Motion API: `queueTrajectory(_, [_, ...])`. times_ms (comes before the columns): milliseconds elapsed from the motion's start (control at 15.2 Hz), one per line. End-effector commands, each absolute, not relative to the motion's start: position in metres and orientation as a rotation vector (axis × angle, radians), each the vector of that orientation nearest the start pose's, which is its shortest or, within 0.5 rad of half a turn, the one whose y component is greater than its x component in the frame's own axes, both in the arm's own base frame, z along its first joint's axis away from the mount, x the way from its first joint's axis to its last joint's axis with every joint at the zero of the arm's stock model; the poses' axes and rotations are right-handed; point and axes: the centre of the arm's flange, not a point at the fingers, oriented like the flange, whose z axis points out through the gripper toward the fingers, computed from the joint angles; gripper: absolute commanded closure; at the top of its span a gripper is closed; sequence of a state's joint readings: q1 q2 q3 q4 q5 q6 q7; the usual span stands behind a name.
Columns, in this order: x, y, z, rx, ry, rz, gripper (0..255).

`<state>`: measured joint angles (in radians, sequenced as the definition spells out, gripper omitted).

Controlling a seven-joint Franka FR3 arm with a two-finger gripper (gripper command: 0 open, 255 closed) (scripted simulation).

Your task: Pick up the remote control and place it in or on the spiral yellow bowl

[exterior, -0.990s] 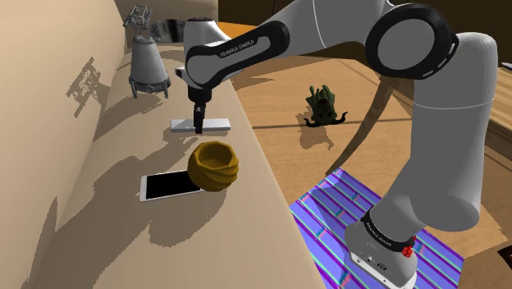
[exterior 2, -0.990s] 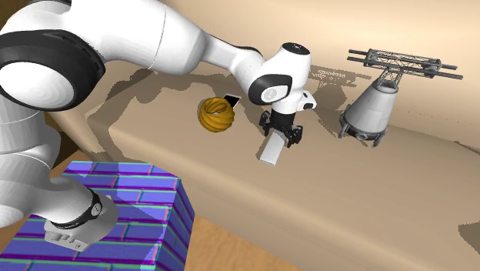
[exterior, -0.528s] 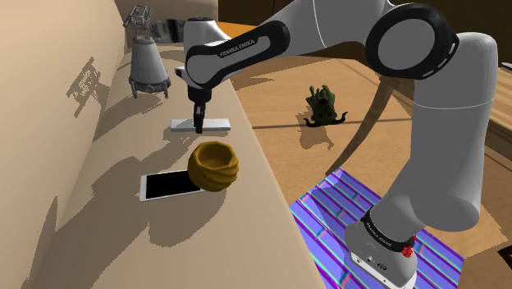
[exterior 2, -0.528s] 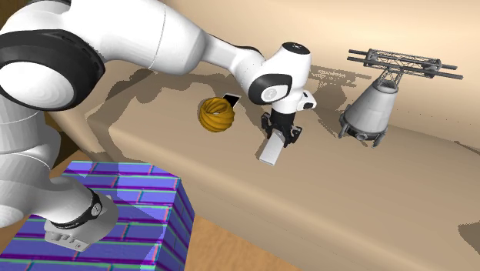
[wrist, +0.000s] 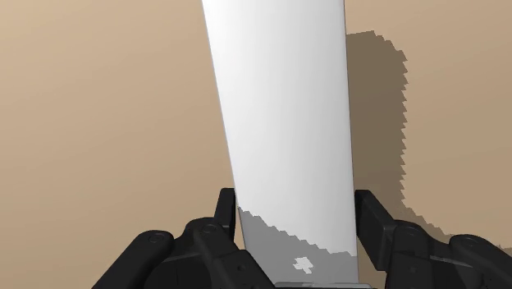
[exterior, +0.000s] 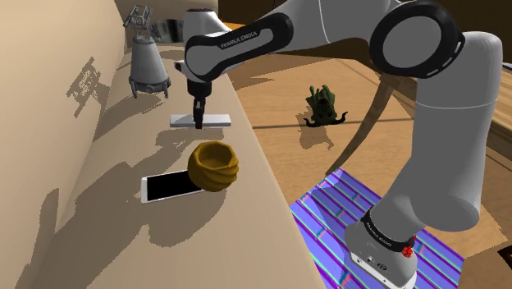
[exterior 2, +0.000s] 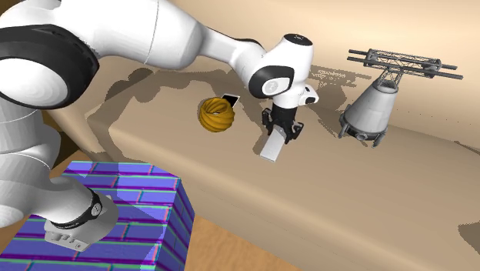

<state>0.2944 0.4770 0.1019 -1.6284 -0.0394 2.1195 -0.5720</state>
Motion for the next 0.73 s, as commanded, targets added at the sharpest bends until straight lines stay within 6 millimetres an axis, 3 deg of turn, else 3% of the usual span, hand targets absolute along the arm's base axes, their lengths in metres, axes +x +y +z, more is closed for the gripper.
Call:
queueTrajectory(0, [0.631,0.253,0.358,-2.764,-1.469,-0.028,255])
queueTrajectory(660, [0.631,0.253,0.410,-2.764,-1.469,-0.028,255])
